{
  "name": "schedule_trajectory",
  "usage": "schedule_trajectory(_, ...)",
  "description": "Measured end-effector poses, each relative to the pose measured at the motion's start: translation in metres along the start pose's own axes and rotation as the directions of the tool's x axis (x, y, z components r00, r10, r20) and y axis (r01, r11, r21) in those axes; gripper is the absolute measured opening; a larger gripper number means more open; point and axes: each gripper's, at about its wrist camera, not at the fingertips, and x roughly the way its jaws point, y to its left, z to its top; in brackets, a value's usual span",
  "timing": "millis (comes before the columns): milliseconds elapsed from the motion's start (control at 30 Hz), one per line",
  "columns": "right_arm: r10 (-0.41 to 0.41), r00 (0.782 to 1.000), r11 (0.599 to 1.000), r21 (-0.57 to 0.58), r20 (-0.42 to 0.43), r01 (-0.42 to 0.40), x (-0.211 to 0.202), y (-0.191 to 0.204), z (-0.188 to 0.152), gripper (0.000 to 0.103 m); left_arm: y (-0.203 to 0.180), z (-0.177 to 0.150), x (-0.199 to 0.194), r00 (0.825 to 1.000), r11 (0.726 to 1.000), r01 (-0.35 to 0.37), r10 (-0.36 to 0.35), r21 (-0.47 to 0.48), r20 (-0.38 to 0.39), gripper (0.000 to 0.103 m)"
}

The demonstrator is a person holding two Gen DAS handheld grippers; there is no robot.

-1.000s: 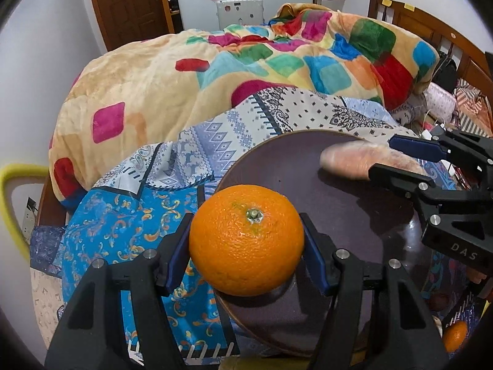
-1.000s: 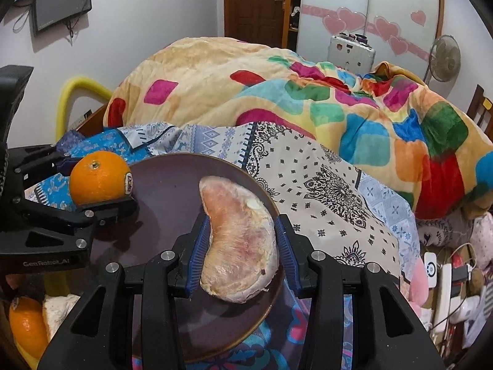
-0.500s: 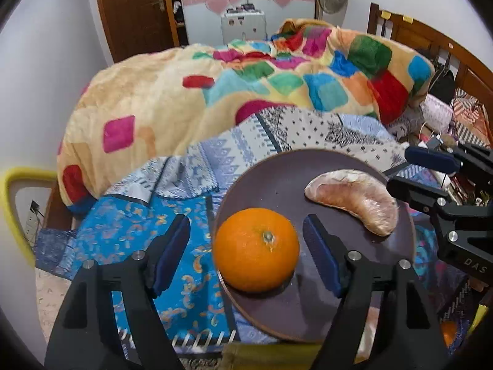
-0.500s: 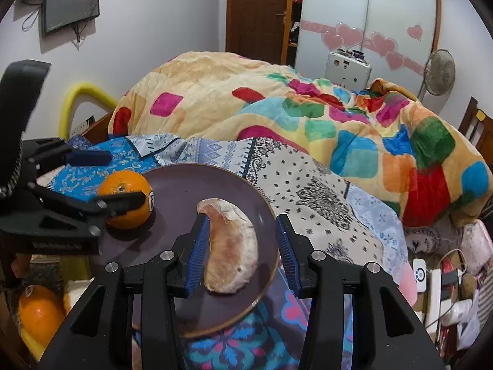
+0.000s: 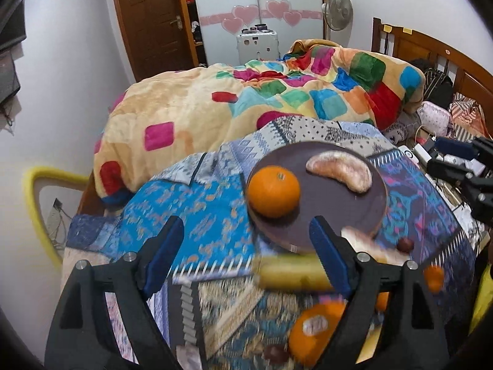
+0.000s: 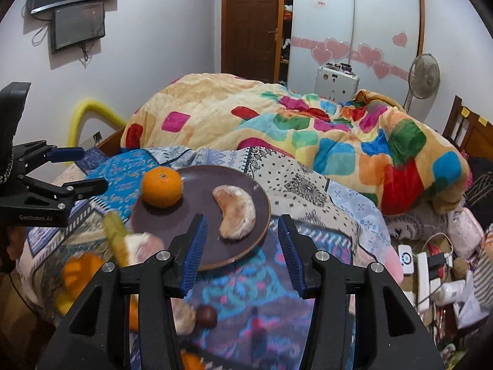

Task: Organize fruits
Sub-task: 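Move both grippers back toward the remaining fruit beside the plate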

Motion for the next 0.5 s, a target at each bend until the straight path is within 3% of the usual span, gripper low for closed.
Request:
schedule_trajectory(267, 0.013, 1.000, 1.000, -0.002, 0.014, -0.013, -0.041, 0.020, -0.040, 0.053, 0.007, -0.057, -0.023, 0.999, 0.999, -0.022, 0.021, -0.023, -0.044, 0.086)
schedule_trajectory(400, 0.021, 1.000, 1.000, 0.003, 0.020, -0.021, -0.054, 0.031, -0.061, 0.066, 0.010, -0.084, -0.029, 0.998, 0.999, -0.031, 0.029, -0.031, -0.062, 0.086)
schedule_trajectory(500, 0.015, 1.000, 1.000, -0.010, 0.015, -0.015, -0.057, 0.044, -0.078, 0.067, 0.006, -0.102, -0.030, 0.997, 0.999, -0.033, 0.032, -0.018, -0.074, 0.086)
